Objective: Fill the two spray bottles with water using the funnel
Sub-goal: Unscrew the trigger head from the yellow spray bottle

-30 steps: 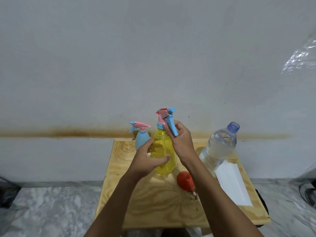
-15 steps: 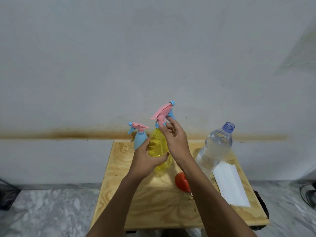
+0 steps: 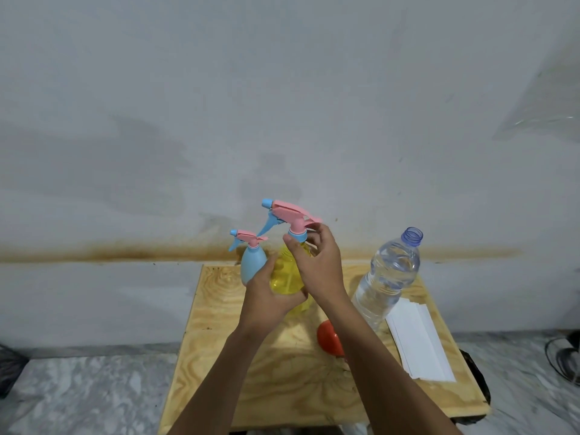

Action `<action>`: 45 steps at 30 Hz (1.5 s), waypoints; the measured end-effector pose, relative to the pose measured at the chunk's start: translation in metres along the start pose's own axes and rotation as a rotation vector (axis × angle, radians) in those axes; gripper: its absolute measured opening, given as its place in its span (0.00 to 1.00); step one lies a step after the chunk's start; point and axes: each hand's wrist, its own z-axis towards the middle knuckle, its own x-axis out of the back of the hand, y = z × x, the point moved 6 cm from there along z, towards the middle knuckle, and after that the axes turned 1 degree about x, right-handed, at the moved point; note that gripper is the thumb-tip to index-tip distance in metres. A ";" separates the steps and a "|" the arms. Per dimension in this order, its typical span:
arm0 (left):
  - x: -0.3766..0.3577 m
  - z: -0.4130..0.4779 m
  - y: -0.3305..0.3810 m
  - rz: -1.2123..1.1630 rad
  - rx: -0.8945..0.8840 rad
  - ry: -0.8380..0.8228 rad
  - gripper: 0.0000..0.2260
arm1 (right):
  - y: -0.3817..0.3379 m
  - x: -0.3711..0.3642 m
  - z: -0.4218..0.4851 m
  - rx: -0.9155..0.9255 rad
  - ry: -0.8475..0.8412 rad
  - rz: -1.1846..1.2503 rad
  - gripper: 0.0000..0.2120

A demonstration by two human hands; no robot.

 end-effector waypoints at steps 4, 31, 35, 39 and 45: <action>-0.001 0.000 -0.001 0.006 0.001 0.017 0.44 | 0.002 -0.002 0.000 -0.011 -0.024 -0.051 0.16; -0.008 -0.021 -0.049 0.088 0.045 -0.022 0.28 | -0.021 0.023 -0.002 0.111 0.033 -0.102 0.07; -0.014 -0.024 -0.067 0.096 0.088 -0.032 0.36 | -0.027 0.031 0.003 0.139 0.060 -0.072 0.06; -0.019 -0.025 -0.087 0.114 0.120 -0.038 0.30 | -0.037 0.042 0.007 0.183 0.094 -0.052 0.09; -0.022 -0.028 -0.112 0.120 0.189 -0.028 0.35 | -0.055 0.063 0.016 0.249 0.207 0.029 0.03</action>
